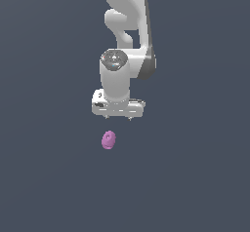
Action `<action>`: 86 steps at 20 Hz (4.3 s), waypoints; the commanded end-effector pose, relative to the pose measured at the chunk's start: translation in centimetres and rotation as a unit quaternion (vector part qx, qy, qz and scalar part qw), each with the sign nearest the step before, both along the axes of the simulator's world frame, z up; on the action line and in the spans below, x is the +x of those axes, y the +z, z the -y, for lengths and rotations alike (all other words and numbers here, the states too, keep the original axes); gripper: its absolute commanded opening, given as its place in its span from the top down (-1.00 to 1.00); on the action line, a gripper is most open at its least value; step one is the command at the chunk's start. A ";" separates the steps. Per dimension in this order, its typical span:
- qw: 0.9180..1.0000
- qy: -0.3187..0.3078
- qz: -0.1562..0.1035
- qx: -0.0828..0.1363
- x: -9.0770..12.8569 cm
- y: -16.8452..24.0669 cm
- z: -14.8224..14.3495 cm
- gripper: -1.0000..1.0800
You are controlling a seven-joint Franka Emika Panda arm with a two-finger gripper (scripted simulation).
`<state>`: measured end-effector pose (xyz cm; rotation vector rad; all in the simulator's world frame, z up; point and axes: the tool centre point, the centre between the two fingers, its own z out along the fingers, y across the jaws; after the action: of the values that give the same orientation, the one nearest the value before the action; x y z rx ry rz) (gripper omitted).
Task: Pick up the object and move it to a goal position.
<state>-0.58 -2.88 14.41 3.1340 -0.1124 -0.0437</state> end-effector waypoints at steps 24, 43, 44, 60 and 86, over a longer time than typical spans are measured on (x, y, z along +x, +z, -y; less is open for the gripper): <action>1.000 -0.007 0.018 -0.005 2.5 0.1 0.0 -0.92; 0.997 -0.075 0.014 0.001 5.7 -4.3 4.8 -0.92; 0.997 -0.075 0.014 0.001 5.7 -4.4 4.8 -0.92; 0.997 -0.076 0.014 0.001 5.7 -9.3 4.8 -0.92; 0.997 -0.076 0.014 0.001 3.5 -4.8 3.3 1.00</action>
<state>3.31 -6.44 8.76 3.1216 -0.3526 -0.0018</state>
